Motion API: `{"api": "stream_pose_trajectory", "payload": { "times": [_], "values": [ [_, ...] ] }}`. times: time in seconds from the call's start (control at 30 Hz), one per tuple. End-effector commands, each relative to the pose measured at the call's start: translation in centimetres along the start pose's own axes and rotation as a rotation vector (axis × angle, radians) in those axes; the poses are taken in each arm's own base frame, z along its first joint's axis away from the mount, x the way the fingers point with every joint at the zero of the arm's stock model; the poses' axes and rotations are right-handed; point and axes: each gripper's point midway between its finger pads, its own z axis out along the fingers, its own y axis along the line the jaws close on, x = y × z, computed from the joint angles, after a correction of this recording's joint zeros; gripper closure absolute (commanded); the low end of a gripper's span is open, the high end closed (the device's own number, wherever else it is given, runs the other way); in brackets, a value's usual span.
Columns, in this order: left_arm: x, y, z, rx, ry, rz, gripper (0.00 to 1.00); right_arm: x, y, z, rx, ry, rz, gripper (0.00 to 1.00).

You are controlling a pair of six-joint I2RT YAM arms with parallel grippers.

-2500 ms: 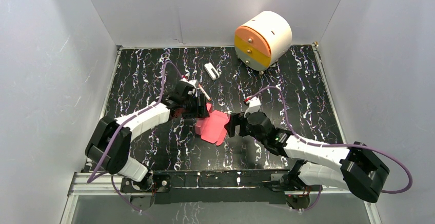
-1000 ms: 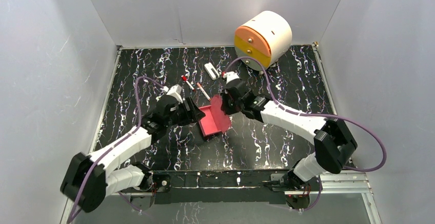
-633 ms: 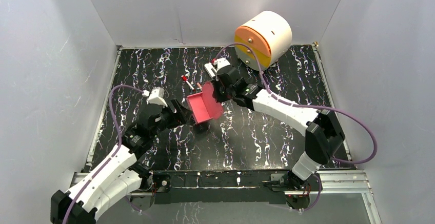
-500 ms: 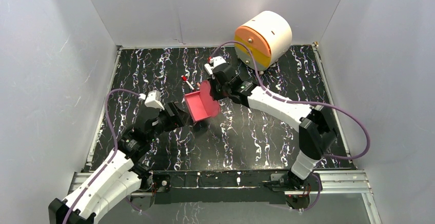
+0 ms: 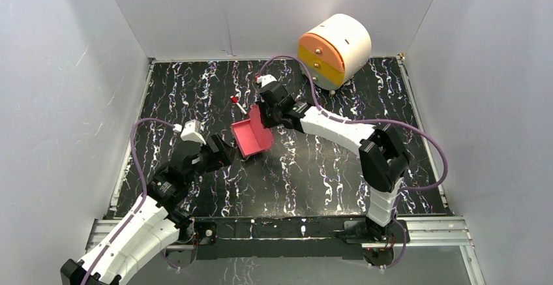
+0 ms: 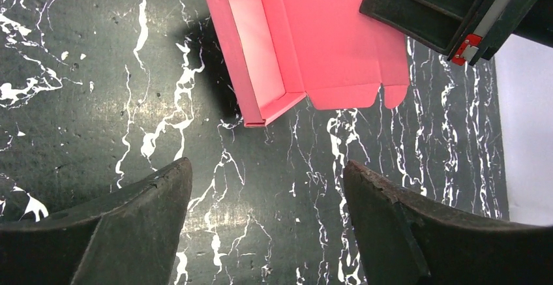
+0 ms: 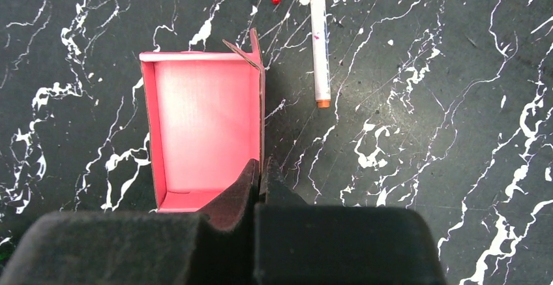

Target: Fold the paper box

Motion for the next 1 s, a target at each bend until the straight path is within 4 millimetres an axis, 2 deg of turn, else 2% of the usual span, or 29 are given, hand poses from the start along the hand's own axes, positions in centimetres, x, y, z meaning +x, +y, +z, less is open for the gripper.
{"api": "stream_pose_trajectory", "payload": {
  "times": [0.0, 0.23, 0.27, 0.47, 0.63, 0.67, 0.7, 0.73, 0.97],
  "values": [
    [-0.8, 0.0, -0.1, -0.018, -0.021, 0.008, 0.16, -1.5, 0.7, -0.8, -0.016, -0.046, -0.002, 1.00],
    [-1.7, -0.4, -0.3, -0.020, -0.033, 0.008, 0.10, -0.1, 0.0, -2.7, -0.013, -0.038, -0.003, 1.00],
    [-1.9, -0.6, -0.3, -0.020, -0.032, 0.013, 0.09, 0.8, -0.4, -2.9, -0.008, -0.023, -0.005, 1.00],
    [-3.3, -2.7, -0.2, 0.012, 0.013, 0.119, 0.07, 3.7, -1.8, -5.9, -0.003, -0.009, -0.006, 1.00],
    [-4.0, -4.6, 0.7, 0.068, 0.090, 0.246, 0.08, 5.0, -2.5, -7.4, -0.003, -0.010, -0.006, 1.00],
    [-3.9, -5.1, 1.1, 0.094, 0.113, 0.264, 0.08, 5.0, -2.5, -7.6, -0.004, -0.012, -0.006, 0.76],
    [-3.8, -5.7, 1.4, 0.129, 0.139, 0.276, 0.09, 6.7, -3.9, -8.0, -0.087, 0.063, -0.572, 0.97],
    [-3.6, -6.4, 1.8, 0.169, 0.170, 0.295, 0.09, 8.7, -2.7, -8.6, -0.221, 0.118, -0.664, 1.00],
    [-3.8, -8.6, 4.5, 0.284, 0.320, 0.414, 0.13, 9.4, -2.0, -9.0, -0.292, 0.108, -0.702, 0.99]
  ]
}}
